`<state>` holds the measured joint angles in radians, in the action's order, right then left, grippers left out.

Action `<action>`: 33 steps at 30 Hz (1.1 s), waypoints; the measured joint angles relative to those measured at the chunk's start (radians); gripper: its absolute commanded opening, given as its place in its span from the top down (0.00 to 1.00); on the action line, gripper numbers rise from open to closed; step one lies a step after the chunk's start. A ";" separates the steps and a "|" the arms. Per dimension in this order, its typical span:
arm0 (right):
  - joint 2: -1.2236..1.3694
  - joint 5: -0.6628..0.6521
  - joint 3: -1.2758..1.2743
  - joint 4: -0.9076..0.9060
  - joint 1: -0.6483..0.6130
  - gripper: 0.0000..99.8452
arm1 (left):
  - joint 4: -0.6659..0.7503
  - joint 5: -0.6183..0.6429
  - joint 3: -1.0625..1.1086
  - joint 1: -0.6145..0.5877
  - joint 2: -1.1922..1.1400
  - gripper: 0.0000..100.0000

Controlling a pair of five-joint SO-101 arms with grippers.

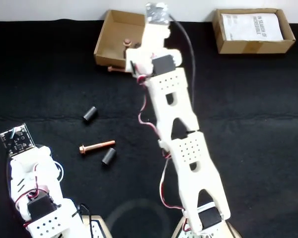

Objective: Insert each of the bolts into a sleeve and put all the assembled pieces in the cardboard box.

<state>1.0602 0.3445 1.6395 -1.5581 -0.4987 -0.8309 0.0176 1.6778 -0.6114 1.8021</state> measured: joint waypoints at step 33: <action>0.011 0.555 -0.186 0.009 -0.354 0.83 | 0.000 0.000 0.000 -0.080 0.000 0.99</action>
<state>1.0710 0.8999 1.4538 -1.5489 -0.8531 -0.8309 0.0176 1.6778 -0.6912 1.8021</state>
